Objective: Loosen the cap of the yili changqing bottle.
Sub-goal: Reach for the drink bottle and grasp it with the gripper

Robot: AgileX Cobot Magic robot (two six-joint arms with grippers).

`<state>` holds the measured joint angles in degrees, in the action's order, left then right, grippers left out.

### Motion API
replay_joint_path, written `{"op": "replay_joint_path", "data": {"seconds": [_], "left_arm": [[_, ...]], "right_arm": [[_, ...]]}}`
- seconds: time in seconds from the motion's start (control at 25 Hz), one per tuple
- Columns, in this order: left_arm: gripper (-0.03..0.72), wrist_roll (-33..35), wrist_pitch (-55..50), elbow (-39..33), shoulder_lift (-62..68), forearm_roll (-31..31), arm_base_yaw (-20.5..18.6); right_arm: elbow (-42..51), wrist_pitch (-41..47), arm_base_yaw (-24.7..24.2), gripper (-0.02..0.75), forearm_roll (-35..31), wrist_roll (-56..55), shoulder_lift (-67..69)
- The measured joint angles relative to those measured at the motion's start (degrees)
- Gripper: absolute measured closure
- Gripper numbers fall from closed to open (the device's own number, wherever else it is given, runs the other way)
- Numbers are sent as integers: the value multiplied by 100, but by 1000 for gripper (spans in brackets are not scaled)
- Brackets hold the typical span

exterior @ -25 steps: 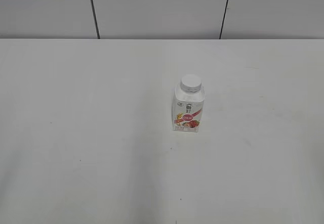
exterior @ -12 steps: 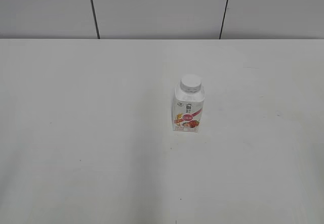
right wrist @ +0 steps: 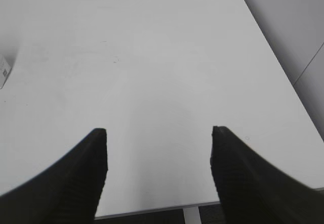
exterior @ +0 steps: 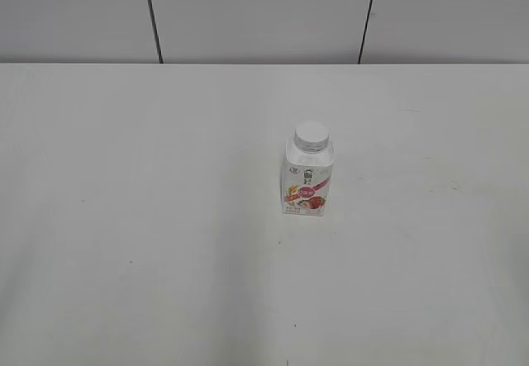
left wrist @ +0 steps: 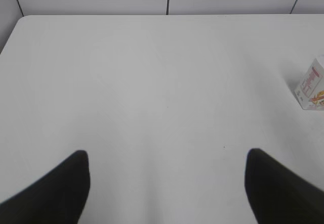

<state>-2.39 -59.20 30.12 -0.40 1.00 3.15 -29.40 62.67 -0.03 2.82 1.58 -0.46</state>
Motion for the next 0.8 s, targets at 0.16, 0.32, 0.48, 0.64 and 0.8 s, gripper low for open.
{"op": "replay_joint_path", "data": {"seconds": [0.16, 0.32, 0.48, 0.64, 0.8], "left_arm": [[121, 0, 2, 4, 0, 5, 0], [123, 0, 209, 61, 0, 5, 0], [123, 0, 841, 32, 0, 5, 0], [134, 0, 1456, -243, 19, 5, 0], [137, 0, 2100, -528, 206, 5, 0]], "right_arm": [[0, 0, 0, 228, -5, 0, 0], [0, 0, 0, 228, -5, 0, 0], [0, 0, 0, 228, -5, 0, 0], [0, 0, 0, 228, -5, 0, 0], [0, 0, 0, 228, -5, 0, 0]]}}
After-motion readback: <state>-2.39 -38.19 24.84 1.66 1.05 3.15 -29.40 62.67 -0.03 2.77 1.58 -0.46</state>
